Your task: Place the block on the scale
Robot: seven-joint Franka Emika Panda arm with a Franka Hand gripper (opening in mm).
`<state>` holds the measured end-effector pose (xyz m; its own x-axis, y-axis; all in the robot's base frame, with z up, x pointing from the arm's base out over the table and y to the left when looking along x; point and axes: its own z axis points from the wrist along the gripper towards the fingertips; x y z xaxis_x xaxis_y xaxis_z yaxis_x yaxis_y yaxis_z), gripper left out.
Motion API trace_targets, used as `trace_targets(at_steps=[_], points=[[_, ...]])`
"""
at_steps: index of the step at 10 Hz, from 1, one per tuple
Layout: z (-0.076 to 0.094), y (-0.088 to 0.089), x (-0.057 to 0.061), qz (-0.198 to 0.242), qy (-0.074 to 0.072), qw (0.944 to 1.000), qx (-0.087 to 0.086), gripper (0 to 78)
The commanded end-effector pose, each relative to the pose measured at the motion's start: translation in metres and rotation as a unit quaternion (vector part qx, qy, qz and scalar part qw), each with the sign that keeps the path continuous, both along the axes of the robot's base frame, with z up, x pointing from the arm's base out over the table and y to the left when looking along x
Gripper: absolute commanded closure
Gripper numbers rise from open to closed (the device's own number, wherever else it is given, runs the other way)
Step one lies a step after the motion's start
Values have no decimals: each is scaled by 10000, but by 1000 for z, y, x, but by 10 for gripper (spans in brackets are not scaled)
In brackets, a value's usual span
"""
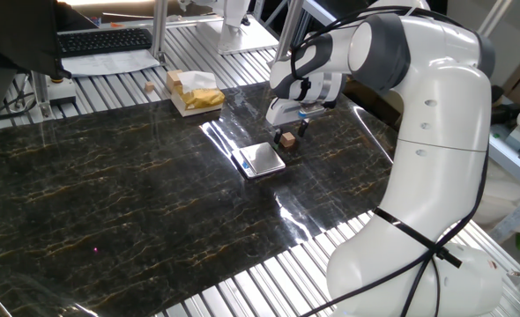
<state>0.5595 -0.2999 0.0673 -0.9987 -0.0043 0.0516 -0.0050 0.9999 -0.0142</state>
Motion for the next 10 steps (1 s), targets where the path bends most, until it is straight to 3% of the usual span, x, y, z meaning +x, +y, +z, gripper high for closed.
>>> trace_targets(at_steps=[1, 10], points=[[-2, 0, 1, 18, -21, 10000, 9, 2], [-2, 2, 1, 121, -18, 9999, 13, 2]])
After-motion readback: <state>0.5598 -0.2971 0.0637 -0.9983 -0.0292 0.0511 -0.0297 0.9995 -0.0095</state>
